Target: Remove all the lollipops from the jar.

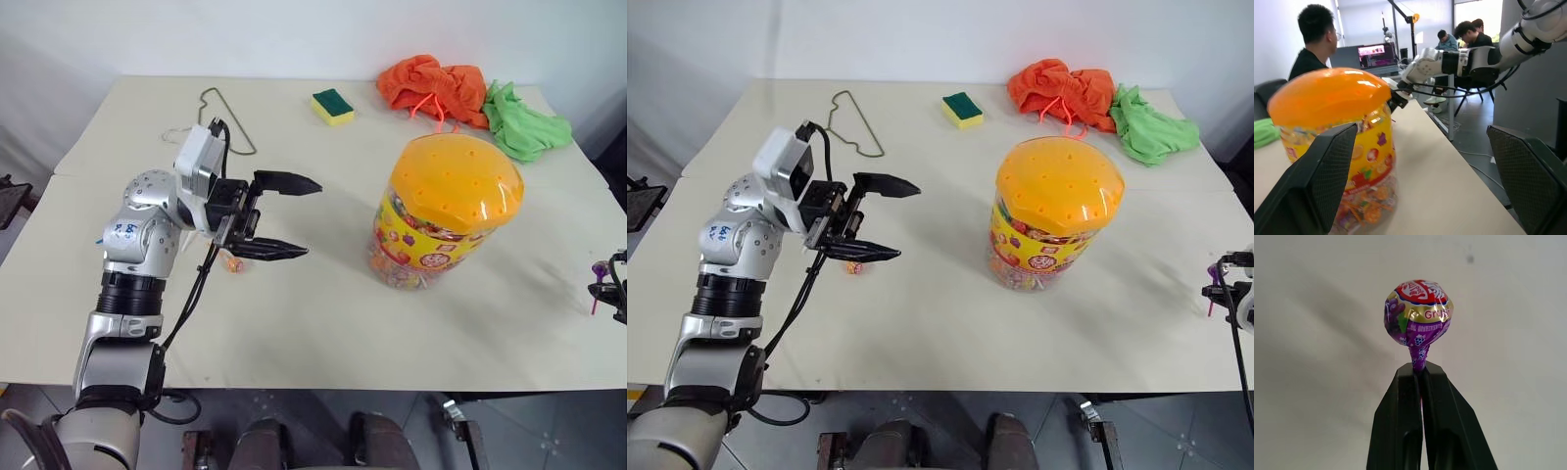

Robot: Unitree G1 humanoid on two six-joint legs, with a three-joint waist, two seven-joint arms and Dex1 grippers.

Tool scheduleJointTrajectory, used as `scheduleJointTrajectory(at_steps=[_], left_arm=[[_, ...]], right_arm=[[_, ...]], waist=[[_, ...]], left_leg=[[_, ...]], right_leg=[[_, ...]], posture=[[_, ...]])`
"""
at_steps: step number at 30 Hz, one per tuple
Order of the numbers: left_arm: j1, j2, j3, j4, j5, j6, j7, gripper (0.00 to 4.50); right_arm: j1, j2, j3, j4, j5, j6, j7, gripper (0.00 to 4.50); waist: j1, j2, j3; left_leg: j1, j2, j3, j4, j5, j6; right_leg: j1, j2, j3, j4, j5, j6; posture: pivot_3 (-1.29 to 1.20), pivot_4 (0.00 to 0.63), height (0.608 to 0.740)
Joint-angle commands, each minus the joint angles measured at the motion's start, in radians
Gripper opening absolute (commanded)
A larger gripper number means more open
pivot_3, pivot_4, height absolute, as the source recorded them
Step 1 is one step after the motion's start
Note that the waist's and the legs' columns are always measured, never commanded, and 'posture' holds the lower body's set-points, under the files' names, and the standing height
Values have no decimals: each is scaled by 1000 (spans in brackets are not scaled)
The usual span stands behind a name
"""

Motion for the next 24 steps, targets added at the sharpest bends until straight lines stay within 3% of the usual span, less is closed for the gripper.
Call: scheduleJointTrajectory(at_steps=[1,10,19,24], left_arm=[[1,14,16,-58,-6,15,29,4500],[-16,32,39,-53,-2,48,107,4500],[-41,30,33,4,31,41,133,4500],[-39,30,37,17,46,27,141,4500]], right_arm=[[4,-11,-53,-42,-6,-5,10,1320],[170,3,-227,-299,37,98,27,4444],[315,74,-410,-622,95,123,67,4477],[367,161,-491,-825,154,31,128,4477]], waist=[[0,0,0],[8,0,0],[25,0,0],[25,0,0]], left_leg=[[0,0,0,0,0,0],[0,0,0,0,0,0],[0,0,0,1,0,0],[0,0,0,1,0,0]], right_leg=[[0,0,0,0,0,0],[0,0,0,0,0,0],[0,0,0,0,0,0],[0,1,0,0,0,0]], posture=[[0,150,740],[0,150,740],[0,150,740],[0,150,740]])
